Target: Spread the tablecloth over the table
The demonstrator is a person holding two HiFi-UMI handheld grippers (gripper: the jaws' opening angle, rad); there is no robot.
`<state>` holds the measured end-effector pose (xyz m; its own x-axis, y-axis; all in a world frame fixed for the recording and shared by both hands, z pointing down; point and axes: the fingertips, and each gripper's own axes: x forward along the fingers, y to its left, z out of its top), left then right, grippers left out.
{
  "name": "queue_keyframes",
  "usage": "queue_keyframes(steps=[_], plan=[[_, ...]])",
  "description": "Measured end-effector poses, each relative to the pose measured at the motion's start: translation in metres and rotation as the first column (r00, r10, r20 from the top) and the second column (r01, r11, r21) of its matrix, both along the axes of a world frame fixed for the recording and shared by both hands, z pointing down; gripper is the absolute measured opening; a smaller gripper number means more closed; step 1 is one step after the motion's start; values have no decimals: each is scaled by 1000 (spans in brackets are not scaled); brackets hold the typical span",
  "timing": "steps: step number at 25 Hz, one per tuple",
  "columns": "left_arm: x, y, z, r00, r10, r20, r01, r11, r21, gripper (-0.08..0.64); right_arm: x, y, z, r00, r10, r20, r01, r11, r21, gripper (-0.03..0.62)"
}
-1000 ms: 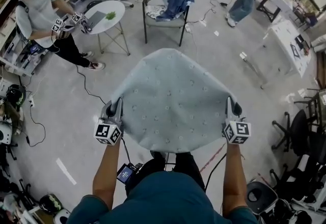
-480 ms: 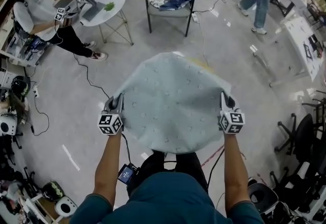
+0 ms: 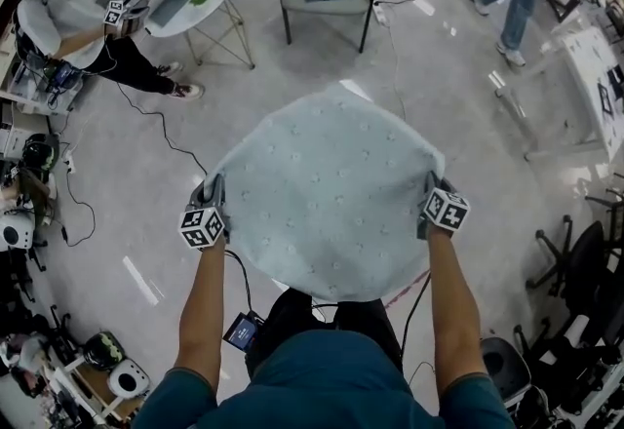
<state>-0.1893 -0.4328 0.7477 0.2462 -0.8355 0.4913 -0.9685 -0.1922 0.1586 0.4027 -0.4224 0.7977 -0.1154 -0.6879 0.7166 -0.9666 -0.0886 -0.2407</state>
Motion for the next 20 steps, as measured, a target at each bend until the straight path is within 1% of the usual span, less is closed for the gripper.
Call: queue_keyframes(steps=[3,4,6,8,10,11,13,14,15,16,18,20], plan=[[2,-15,23,1000,-22,0,22,999,-35,32,20,-8,41,999,39,-19,-41,993,-110,21],[1,-19,31,999,-33,-1,33,998,-51,34,24,-12,50,999,29,-36,-34,990,-136,21],[-4,-26,49,998,-65,-9,64,994,-91,38,27,-25,60,996,-18,-82,3,985,-175,23],[-8,-31,64,995,-99,-28,94,986,-139,44,28,-38,62,992,-61,-109,39,981,-192,23],[-8,-34,74,991,-123,-50,113,979,-169,46,32,-51,58,987,-83,-138,59,983,-173,26],[-5,-36,74,990,-126,-58,115,979,-167,45,33,-58,52,982,-91,-167,68,987,-143,36],[2,-41,61,992,-113,-59,105,986,-132,37,31,-72,34,966,-111,-232,99,993,-64,31],[6,-44,54,994,-101,-50,95,989,-111,35,30,-78,26,958,-126,-257,121,992,-36,31],[8,-46,49,995,-92,-37,88,991,-100,36,30,-82,23,952,-146,-271,144,989,-26,32],[9,-47,50,996,-87,-24,84,991,-101,41,31,-83,25,949,-166,-268,162,986,-35,34],[6,-45,61,996,-91,-18,88,988,-129,56,36,-80,35,954,-187,-235,174,982,-75,36],[3,-42,76,994,-101,-28,95,981,-166,67,41,-77,42,955,-199,-218,182,979,-97,62]])
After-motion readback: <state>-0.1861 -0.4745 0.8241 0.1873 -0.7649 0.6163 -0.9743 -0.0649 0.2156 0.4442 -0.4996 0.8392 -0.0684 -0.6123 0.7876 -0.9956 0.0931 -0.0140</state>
